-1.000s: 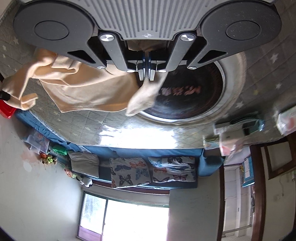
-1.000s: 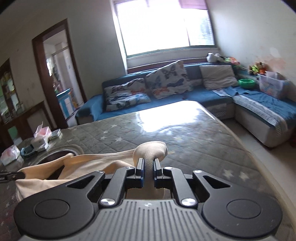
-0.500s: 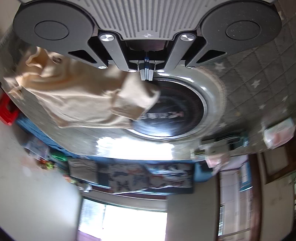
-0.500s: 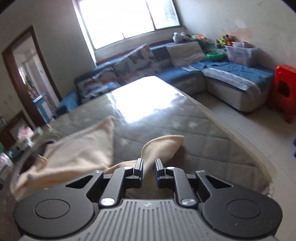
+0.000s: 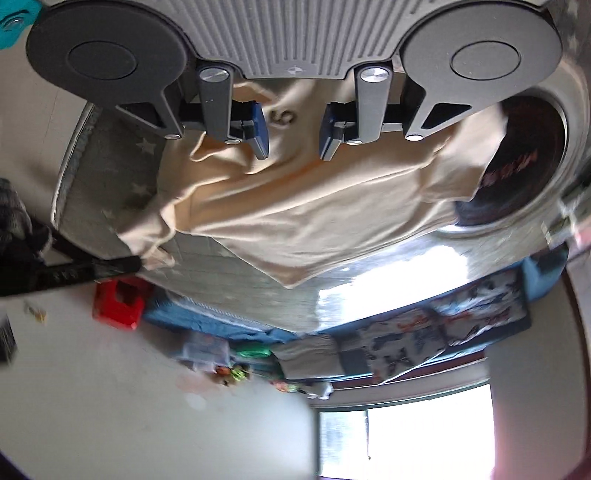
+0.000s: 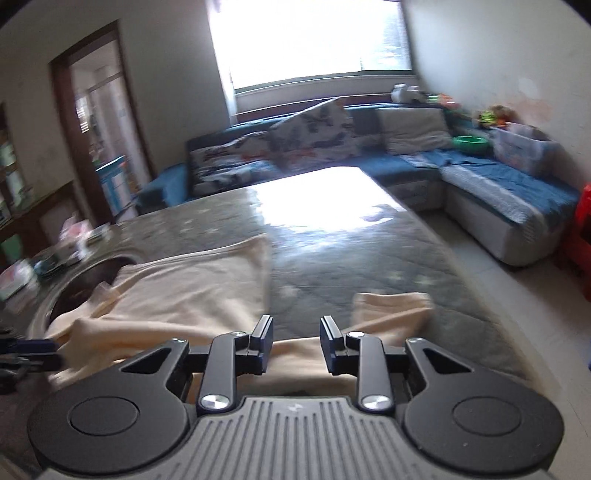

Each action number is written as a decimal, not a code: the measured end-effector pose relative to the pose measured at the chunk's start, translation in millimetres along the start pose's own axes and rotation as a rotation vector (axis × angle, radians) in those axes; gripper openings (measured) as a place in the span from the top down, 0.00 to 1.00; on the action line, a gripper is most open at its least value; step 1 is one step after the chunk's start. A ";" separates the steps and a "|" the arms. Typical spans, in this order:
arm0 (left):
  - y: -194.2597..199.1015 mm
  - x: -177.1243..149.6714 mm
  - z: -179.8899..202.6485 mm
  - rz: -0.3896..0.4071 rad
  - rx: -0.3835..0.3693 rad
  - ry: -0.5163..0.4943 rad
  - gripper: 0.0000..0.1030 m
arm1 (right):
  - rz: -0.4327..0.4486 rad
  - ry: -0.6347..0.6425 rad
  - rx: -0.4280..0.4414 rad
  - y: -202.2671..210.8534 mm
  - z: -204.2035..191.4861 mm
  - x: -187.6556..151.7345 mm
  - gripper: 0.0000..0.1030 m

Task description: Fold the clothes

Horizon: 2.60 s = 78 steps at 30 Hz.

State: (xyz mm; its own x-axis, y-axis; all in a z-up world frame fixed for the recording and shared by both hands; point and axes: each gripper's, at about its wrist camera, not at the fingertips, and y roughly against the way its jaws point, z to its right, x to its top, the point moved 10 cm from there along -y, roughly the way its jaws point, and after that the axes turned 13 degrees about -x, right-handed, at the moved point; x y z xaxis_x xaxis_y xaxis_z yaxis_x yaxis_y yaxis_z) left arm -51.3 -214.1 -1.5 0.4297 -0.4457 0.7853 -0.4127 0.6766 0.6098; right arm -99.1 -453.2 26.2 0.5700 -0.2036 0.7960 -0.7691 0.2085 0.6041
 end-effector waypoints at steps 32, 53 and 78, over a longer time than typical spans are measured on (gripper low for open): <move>-1.8 -44.9 46.8 -0.118 -0.158 -0.172 0.98 | -0.133 0.412 0.223 0.8 -115.3 -43.5 0.72; 12.9 -25.0 -114.8 -0.001 0.259 0.173 0.94 | -0.151 0.579 0.285 -5.9 -140.2 -41.9 0.72; -11.2 -10.2 -183.6 0.044 0.249 0.276 0.97 | -0.179 0.468 0.349 -138.9 -254.8 50.2 0.72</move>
State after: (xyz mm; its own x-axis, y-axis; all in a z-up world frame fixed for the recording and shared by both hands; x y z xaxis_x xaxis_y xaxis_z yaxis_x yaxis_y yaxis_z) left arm 96.5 -109.5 -36.0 0.5935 -0.2218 0.7737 -0.6037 0.5130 0.6102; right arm 110.0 -248.6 -8.2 0.7051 0.2516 0.6630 -0.6535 -0.1324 0.7452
